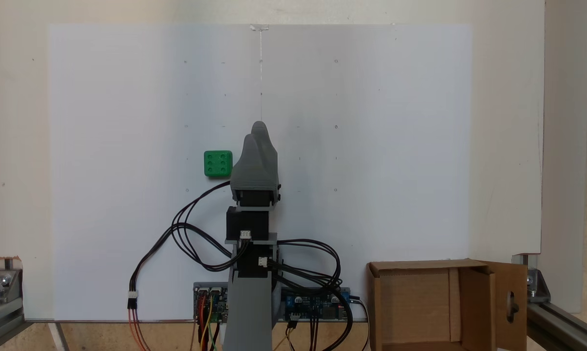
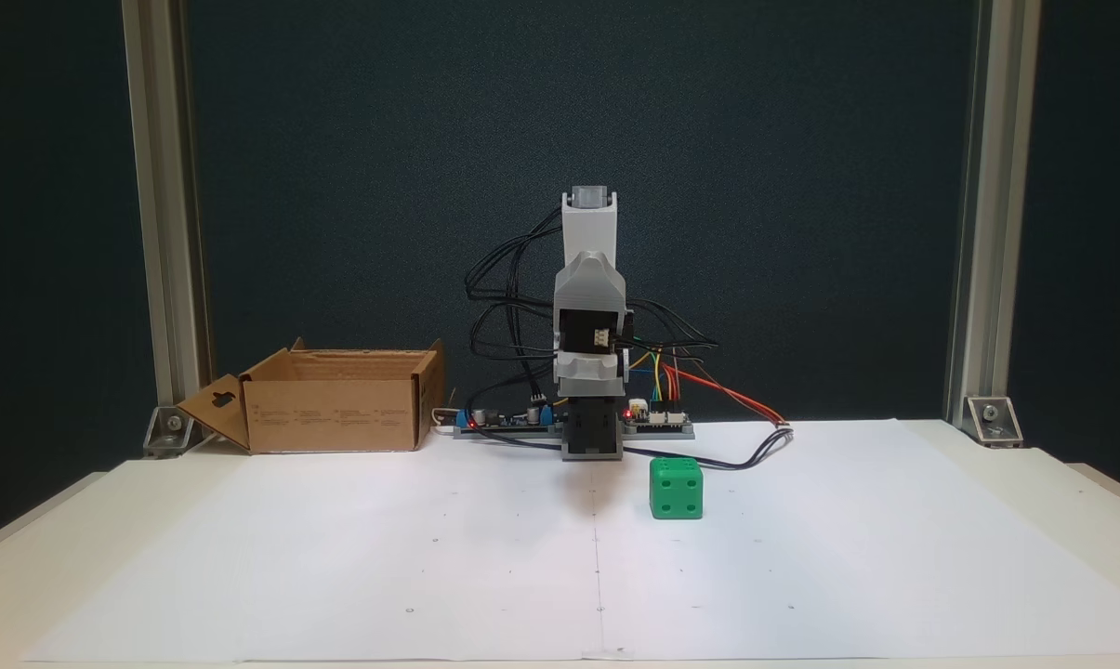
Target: Grasp a green dice and put it in the bin.
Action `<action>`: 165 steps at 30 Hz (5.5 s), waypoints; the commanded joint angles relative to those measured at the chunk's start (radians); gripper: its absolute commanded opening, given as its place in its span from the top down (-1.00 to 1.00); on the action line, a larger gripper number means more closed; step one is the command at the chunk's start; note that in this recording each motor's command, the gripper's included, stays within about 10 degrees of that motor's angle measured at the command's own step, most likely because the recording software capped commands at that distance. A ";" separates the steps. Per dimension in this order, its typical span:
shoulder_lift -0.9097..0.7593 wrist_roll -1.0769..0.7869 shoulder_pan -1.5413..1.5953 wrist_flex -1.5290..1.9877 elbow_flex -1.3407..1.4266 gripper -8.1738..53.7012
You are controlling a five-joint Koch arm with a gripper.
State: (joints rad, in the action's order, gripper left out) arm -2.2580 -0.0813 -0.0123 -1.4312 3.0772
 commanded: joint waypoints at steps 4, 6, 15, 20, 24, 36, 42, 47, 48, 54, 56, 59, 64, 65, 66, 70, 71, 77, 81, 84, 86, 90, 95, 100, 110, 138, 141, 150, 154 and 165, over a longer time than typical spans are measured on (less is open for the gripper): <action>-0.107 0.014 -0.006 -0.008 0.046 -0.71; -0.106 0.014 -0.011 -0.006 0.046 -0.71; -0.106 0.014 -0.012 -0.006 0.046 -0.71; -0.106 0.014 -0.012 -0.005 0.046 -0.71; -0.106 0.009 -0.009 -0.003 0.046 -0.69; -0.107 0.006 0.005 -0.006 0.035 -0.67; -0.107 0.005 -0.012 0.138 -0.066 -0.66; -0.107 0.005 -0.034 0.445 -0.198 -0.66; -0.107 0.005 -0.035 0.508 -0.218 -0.66; -0.107 0.006 -0.035 0.848 -0.308 -0.66; -0.107 0.006 -0.035 1.001 -0.364 -0.66; -0.107 0.008 -0.032 1.202 -0.466 -0.66; -0.106 0.037 -0.018 1.534 -0.669 -0.66; -0.106 0.048 -0.014 1.597 -0.713 -0.66; -0.106 0.069 -0.014 1.661 -0.764 -0.66; -0.104 0.127 -0.017 1.919 -0.950 -0.66; -0.104 0.146 -0.015 1.983 -1.006 -0.66; -0.071 0.265 0.067 2.354 -1.213 -0.66; -0.018 0.337 0.156 2.601 -1.315 -0.66; 0.044 0.382 0.202 2.700 -1.373 -0.66; 0.086 0.410 0.219 2.715 -1.410 -0.66; 0.112 0.462 0.259 2.724 -1.416 -0.66; 0.150 0.511 0.308 2.720 -1.419 -0.66; 0.190 0.583 0.364 2.715 -1.420 -0.66; 0.307 0.649 0.410 2.663 -1.425 -0.66; 0.451 0.664 0.417 2.448 -1.224 -0.66; 0.448 0.664 0.416 2.427 -1.180 -0.66; 0.443 0.684 0.419 2.349 -1.120 -0.66; 0.463 0.699 0.443 2.313 -1.115 -0.66; 0.522 0.709 0.477 2.278 -1.089 -0.66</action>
State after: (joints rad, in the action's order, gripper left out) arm -1.7395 0.5660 0.4556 0.8590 2.0018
